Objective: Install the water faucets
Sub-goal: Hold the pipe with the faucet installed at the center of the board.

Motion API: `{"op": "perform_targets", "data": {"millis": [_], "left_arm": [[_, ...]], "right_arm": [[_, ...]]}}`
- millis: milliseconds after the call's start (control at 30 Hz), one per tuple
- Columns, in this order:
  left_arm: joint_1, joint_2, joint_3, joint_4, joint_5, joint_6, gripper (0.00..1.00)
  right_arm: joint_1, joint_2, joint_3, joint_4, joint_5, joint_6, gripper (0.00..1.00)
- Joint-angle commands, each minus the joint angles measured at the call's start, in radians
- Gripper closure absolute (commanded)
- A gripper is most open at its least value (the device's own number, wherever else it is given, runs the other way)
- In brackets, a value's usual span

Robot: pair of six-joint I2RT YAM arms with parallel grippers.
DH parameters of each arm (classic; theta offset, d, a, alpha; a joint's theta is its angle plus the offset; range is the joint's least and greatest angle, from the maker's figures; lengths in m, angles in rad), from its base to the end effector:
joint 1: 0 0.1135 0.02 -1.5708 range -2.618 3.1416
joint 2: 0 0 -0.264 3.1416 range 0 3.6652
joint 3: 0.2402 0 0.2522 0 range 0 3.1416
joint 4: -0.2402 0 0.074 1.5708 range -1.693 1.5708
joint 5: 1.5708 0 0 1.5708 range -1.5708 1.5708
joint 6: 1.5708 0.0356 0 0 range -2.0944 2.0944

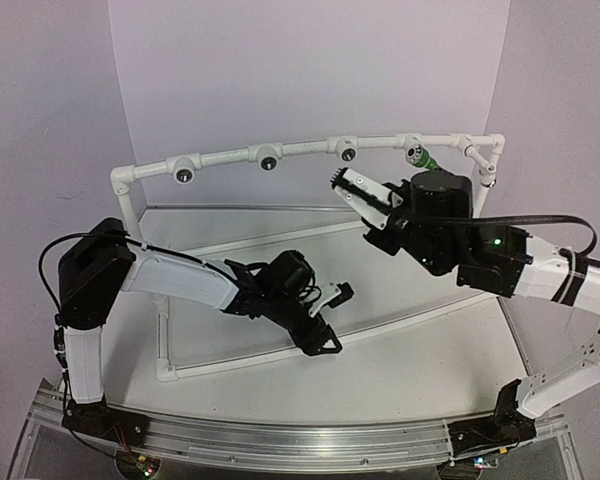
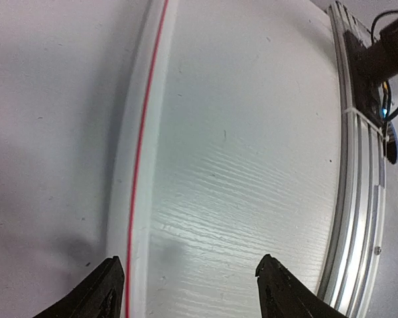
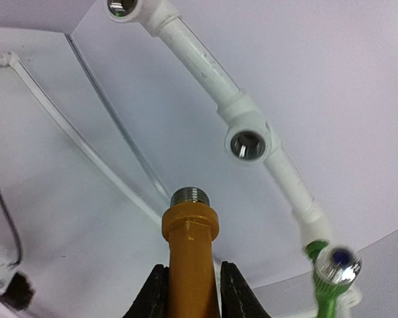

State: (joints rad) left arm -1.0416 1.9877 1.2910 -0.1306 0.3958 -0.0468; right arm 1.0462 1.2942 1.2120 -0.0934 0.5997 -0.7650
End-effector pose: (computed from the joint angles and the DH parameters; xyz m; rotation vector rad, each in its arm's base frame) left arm 0.2030 -0.3743 0.1651 1.3865 2.1376 -0.9485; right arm 0.1670 0.2485 0.3891 -1.0471 1.3716 -0.3152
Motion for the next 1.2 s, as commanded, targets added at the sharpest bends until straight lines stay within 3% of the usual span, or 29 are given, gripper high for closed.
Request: {"op": "perform_targets", "data": {"millis": [0, 100, 267, 567, 800, 933, 1167], "left_arm": [[-0.026, 0.06, 0.061, -0.041, -0.073, 0.136, 0.27], [-0.034, 0.111, 0.062, -0.041, -0.112, 0.163, 0.28], [-0.052, 0.16, 0.066, -0.038, -0.157, 0.181, 0.35], [-0.052, 0.171, 0.037, -0.005, -0.235, 0.194, 0.71], [-0.052, 0.19, 0.036, -0.005, -0.248, 0.207, 0.92], [-0.052, 0.191, 0.037, -0.004, -0.246, 0.207, 0.99], [-0.053, 0.193, 0.037, -0.005, -0.242, 0.21, 1.0]], "right_arm": [[0.002, 0.057, -0.038, 0.522, 0.196, -0.572, 1.0], [0.003, 0.095, -0.093, 0.765, 0.21, -0.829, 1.0], [0.003, 0.161, -0.115, 0.982, 0.237, -1.027, 1.0], [-0.012, 0.218, -0.09, 0.991, 0.235, -1.058, 1.0], [-0.036, 0.243, -0.058, 0.9, 0.237, -0.972, 1.0], [-0.041, 0.254, -0.035, 0.848, 0.224, -0.929, 1.0], [-0.058, 0.288, 0.012, 0.829, 0.215, -0.901, 1.0]]}}
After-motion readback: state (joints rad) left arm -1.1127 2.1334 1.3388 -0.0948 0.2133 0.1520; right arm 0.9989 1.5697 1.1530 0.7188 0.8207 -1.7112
